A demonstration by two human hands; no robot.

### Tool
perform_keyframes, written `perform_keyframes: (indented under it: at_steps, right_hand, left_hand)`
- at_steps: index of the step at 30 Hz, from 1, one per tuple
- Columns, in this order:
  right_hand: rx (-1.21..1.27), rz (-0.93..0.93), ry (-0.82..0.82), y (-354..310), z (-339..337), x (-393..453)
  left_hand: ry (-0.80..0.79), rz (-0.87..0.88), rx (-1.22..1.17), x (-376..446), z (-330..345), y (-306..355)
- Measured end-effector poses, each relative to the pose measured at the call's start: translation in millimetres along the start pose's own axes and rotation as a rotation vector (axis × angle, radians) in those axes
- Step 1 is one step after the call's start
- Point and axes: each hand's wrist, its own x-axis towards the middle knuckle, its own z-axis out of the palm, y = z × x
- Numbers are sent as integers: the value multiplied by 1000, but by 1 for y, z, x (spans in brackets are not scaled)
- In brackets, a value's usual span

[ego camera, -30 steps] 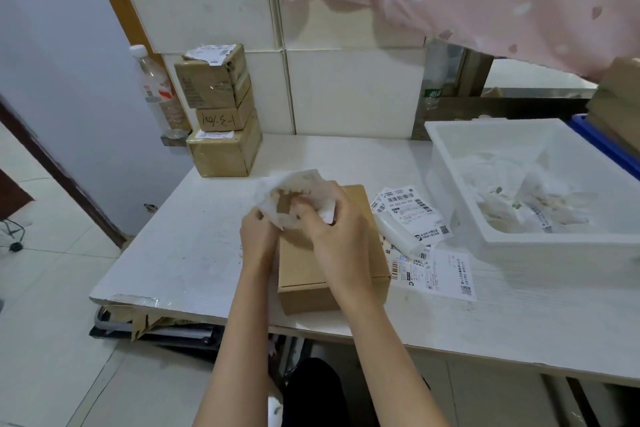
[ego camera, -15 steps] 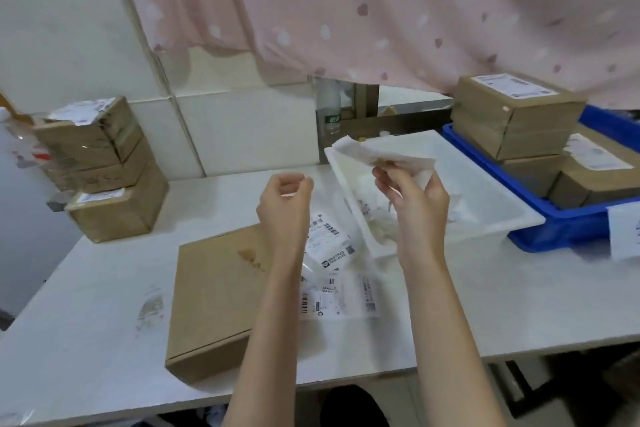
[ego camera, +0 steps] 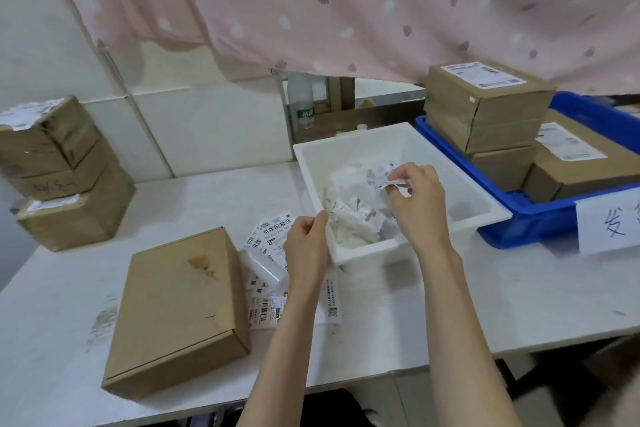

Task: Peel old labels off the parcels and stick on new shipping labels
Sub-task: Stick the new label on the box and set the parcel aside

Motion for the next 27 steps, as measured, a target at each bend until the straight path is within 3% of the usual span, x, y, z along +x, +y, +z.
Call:
perform_keyframes:
  at_steps: [6, 12, 23, 27]
  right_hand:
    - [-498, -47, 10, -2, 3, 0]
    - [-550, 61, -55, -9, -5, -4]
    - [-510, 292, -403, -40, -25, -11]
    - [-339, 176, -245, -54, -11, -21]
  left_hand:
    - [7, -23, -27, 2, -1, 1]
    - [-7, -37, -4, 1, -1, 3]
    - [-85, -53, -107, 1, -12, 4]
    - [-97, -48, -140, 1, -25, 3]
